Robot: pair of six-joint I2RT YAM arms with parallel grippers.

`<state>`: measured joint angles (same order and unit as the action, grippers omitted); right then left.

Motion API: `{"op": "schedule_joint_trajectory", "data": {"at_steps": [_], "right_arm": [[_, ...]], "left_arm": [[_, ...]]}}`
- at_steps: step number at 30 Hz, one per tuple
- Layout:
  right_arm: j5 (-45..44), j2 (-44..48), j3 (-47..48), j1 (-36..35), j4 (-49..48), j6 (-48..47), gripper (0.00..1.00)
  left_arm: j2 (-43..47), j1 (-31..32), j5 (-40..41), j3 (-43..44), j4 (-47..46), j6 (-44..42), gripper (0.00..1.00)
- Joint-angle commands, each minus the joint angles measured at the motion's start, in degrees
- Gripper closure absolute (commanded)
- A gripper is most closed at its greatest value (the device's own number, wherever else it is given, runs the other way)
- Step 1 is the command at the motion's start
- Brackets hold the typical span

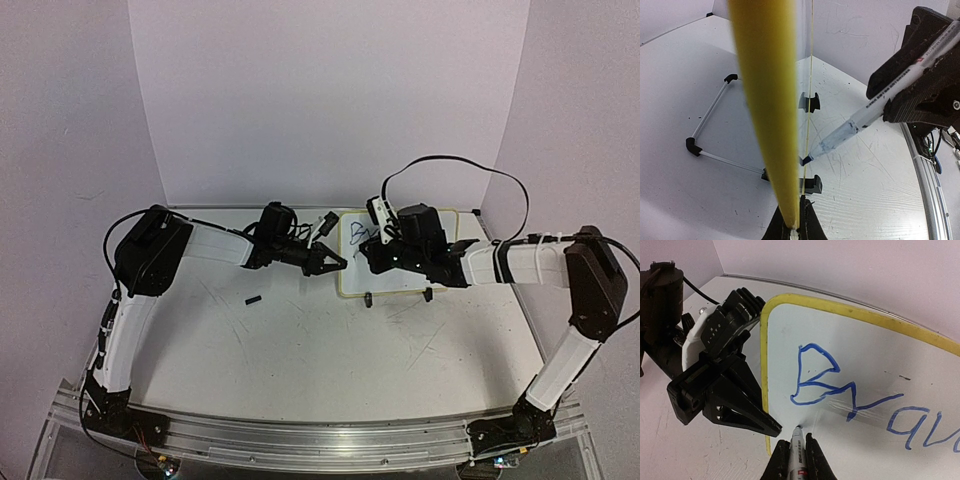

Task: Write a sentence on the whiteboard

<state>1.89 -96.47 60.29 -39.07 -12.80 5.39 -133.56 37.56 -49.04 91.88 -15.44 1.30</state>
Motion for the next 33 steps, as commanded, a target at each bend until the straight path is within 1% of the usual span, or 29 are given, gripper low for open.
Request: {"op": "schedule_joint_trajectory", "data": {"at_steps": [1, 10, 33], "right_arm": [[-1.9, -1.5, 1.4, 0.1, -1.1, 0.1, 1.0], [-4.3, -1.7, 0.3, 0.1, -1.0, 0.3, 1.0], [-1.1, -3.2, -4.5, -0.7, -1.8, 3.8, 1.0]], "left_arm": [[-0.7, -0.5, 7.6, -1.0, 7.6, -4.9, 1.0], [-0.8, -0.5, 7.5, -0.9, 7.6, -4.9, 1.0], [-0.7, -0.5, 7.8, -0.9, 7.8, -5.0, 1.0]]}}
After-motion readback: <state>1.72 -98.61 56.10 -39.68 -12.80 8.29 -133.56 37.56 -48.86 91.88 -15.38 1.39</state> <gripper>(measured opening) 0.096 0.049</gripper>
